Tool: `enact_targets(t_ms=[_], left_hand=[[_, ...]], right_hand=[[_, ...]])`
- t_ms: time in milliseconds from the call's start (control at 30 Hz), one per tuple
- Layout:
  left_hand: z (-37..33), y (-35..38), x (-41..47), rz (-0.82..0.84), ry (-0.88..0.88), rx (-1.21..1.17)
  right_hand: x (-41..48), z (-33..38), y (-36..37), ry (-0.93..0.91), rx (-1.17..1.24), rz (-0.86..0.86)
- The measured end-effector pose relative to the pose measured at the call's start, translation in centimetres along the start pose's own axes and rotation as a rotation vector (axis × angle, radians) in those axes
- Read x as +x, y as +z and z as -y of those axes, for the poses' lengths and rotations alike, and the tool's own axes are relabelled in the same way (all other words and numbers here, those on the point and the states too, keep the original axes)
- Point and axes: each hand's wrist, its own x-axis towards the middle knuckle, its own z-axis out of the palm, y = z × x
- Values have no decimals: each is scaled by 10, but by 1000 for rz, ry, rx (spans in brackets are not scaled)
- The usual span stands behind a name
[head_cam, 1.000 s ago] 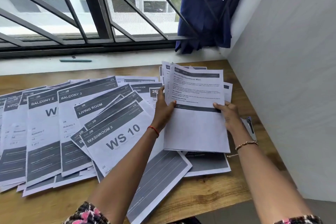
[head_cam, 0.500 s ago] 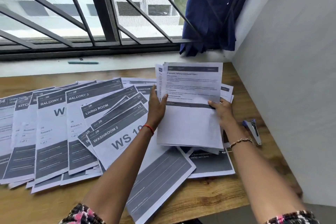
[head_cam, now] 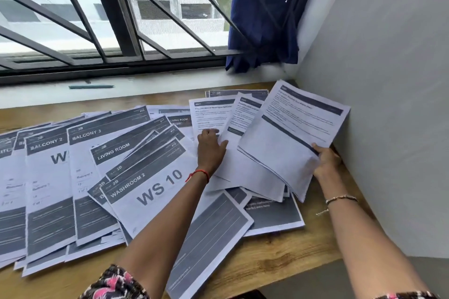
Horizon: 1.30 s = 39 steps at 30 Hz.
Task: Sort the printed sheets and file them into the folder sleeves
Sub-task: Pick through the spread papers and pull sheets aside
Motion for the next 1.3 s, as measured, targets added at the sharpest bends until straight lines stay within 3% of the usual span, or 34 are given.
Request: enact_targets(t_ms=[200,467,633,800,967,1300], left_hand=[[-6,9,-2,68,-8,273],[-14,-3,8,108,5,-99],[-11,-10,9,273,-170,-641],[-9,-16,4,260,-230,-856],[3,-20,2,356,-207,-849],[11,-31,3,353,-154,-961]], right_hand=[[9,-7,-13,-3,-84,59],[-2,-13,5,-28,-230,127],[-7,-16,24,-67,-249,217],[-15,-18,44,-159,-376,291],[-23,-22,60,-236,-419,305],[-21,-19,81,-227,-387,423]])
